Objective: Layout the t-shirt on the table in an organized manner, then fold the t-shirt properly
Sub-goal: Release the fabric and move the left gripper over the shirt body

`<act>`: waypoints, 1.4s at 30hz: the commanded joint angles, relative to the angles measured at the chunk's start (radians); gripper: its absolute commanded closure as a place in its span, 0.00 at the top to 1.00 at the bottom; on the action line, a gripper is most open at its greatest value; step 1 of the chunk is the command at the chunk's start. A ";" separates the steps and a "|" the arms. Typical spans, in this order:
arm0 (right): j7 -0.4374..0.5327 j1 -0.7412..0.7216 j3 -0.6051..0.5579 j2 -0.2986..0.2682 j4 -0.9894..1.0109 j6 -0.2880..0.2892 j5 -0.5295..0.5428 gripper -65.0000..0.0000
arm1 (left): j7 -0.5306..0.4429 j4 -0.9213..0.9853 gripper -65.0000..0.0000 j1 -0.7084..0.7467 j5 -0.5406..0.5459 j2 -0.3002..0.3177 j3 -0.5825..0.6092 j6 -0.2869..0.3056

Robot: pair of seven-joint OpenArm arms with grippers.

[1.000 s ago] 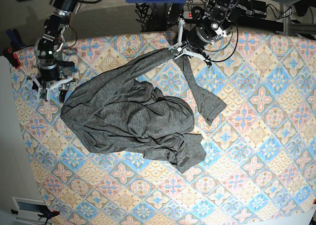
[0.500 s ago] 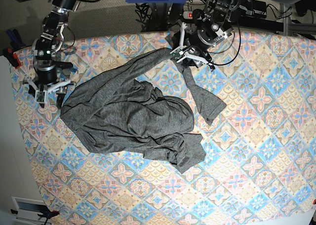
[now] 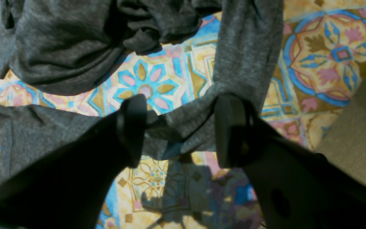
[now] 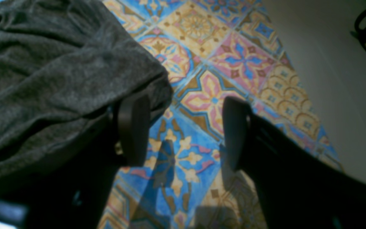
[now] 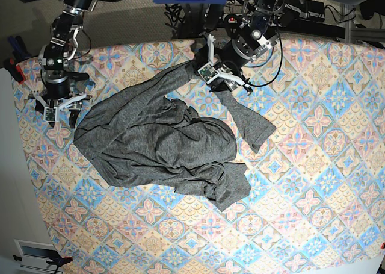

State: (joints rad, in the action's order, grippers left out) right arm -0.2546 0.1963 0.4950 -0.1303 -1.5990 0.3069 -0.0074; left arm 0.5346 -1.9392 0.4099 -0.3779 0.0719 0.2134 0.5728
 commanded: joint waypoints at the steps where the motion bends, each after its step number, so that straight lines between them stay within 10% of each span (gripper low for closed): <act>1: 0.027 -0.010 0.006 -0.013 -0.027 -0.004 0.008 0.54 | -0.023 -0.024 0.51 -0.003 0.010 -0.002 0.002 -0.004; 22: 0.028 0.015 -0.002 -0.015 -0.087 -0.002 0.008 0.54 | -0.129 -0.022 0.51 -0.052 0.006 -0.163 -0.007 -0.004; 42: 0.027 0.010 0.000 -0.012 -0.085 -0.002 0.008 0.54 | -0.127 0.030 0.52 -0.202 0.009 -0.165 -0.180 -0.004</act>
State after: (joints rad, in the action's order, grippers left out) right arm -0.2543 0.2157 0.4904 -0.1310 -1.6627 0.3099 -0.0074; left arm 0.4263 -1.8969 0.2157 -0.3828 -0.0868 0.0284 0.5663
